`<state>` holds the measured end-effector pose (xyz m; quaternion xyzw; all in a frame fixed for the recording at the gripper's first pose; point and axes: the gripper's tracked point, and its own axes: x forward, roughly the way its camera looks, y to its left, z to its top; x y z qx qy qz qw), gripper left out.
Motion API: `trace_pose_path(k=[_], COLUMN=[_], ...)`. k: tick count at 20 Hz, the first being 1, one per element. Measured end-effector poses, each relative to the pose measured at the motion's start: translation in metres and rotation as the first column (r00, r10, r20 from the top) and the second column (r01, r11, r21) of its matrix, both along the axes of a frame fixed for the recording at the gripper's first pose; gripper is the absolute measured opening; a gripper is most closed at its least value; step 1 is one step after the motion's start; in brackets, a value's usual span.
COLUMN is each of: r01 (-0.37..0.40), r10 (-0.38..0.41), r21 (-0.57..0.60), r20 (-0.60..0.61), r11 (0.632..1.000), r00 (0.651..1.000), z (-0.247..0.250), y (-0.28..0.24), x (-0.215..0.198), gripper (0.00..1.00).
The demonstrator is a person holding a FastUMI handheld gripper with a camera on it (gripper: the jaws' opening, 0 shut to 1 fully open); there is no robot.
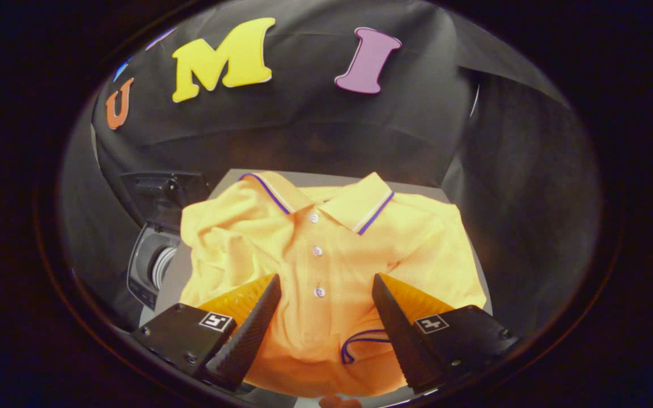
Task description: Put the clothes into the washing machine and then close the washing machine lid.
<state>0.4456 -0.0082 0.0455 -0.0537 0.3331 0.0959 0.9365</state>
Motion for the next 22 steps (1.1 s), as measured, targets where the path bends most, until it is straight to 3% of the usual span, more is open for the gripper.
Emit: trace_pose_path(k=[6, 9, 10, 12, 16, 22], r01=[0.003, -0.051, -0.005, 0.008, 0.040, -0.037], r10=[-0.001, 0.055, 0.009, -0.004, -0.033, 0.031], r21=[0.024, 0.042, 0.065, 0.091, 0.141, 0.167], r20=[-0.091, -0.097, -0.057, -0.050, -0.046, 0.037], r11=[1.000, 0.998, 0.998, 0.996, 0.989, 0.985], r00=[0.996, 0.994, 0.998, 0.999, 0.998, 0.999], z=[-0.003, -0.002, -0.003, 0.003, 0.013, 0.074], y=[0.002, 0.011, 0.009, 0.007, 0.009, 0.033], x=[-0.001, 0.003, 0.007, 0.008, 0.004, -0.011], gripper=[1.00, 0.98, 0.68, 0.08, 0.05, 0.05])
